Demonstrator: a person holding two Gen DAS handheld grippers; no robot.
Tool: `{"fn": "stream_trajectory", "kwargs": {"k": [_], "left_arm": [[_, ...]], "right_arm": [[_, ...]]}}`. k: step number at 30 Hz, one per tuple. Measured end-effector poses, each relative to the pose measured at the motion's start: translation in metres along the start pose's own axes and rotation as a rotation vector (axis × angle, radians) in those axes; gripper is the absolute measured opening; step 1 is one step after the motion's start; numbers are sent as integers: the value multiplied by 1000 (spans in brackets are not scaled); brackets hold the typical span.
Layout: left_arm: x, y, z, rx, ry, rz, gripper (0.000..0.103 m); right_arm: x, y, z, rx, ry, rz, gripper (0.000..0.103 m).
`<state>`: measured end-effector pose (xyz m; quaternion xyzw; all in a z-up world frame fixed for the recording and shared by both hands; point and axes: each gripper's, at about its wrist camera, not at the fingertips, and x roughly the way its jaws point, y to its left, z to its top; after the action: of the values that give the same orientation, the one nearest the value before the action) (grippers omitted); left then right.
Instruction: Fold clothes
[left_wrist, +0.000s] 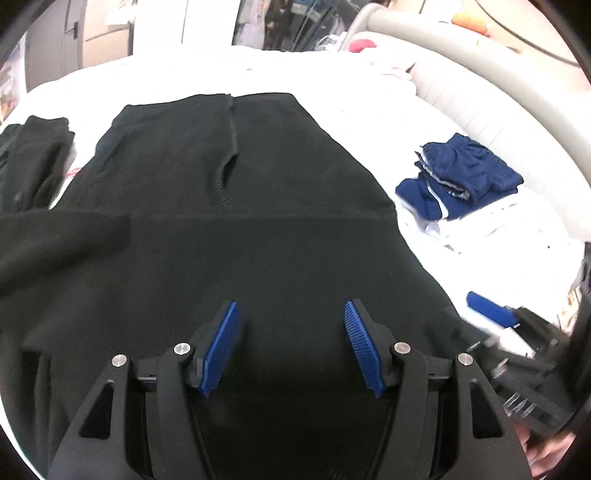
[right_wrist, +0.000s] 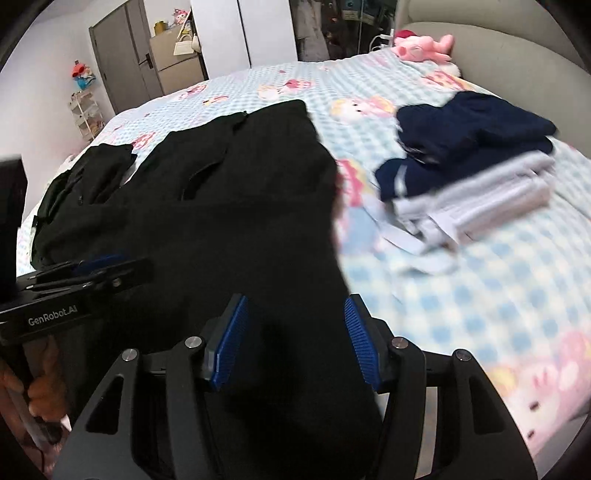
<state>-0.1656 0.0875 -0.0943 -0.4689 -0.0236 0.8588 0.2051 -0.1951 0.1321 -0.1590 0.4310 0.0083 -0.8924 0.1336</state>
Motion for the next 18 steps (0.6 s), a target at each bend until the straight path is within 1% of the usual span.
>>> {"fn": "stream_trajectory", "kwargs": {"k": [1, 2, 3, 4, 5, 6, 8, 12, 13, 14, 15, 18], "left_arm": [[9, 0, 4, 2, 25, 8, 62], [21, 4, 1, 5, 86, 40, 62], [33, 7, -1, 10, 145, 71, 62], [39, 12, -10, 24, 178, 92, 62], [35, 14, -17, 45, 156, 85, 62], [25, 16, -23, 52, 144, 68, 63], [6, 21, -32, 47, 118, 28, 63], [-51, 52, -39, -44, -37, 8, 63], [-70, 68, -40, -87, -93, 36, 63], [-82, 79, -40, -122, -125, 48, 63], [-94, 93, -41, -161, -150, 55, 63], [-120, 142, -48, -263, -190, 105, 63]], "right_arm": [[9, 3, 1, -5, 18, -1, 56], [21, 3, -1, -9, 59, -19, 56], [26, 1, -6, -14, 80, -23, 55], [31, -1, -12, -19, 100, -25, 54], [36, -3, -17, -24, 120, -28, 54], [33, -5, -21, -28, 112, -29, 54], [22, -13, -31, -15, 107, -36, 58], [1, -28, -39, 51, 90, 6, 59], [-2, -27, -36, 49, 87, 5, 59], [-5, -24, -32, 44, 79, 7, 59], [-8, -20, -27, 38, 69, 18, 59], [-7, 2, -6, 4, 53, 75, 59]]}}
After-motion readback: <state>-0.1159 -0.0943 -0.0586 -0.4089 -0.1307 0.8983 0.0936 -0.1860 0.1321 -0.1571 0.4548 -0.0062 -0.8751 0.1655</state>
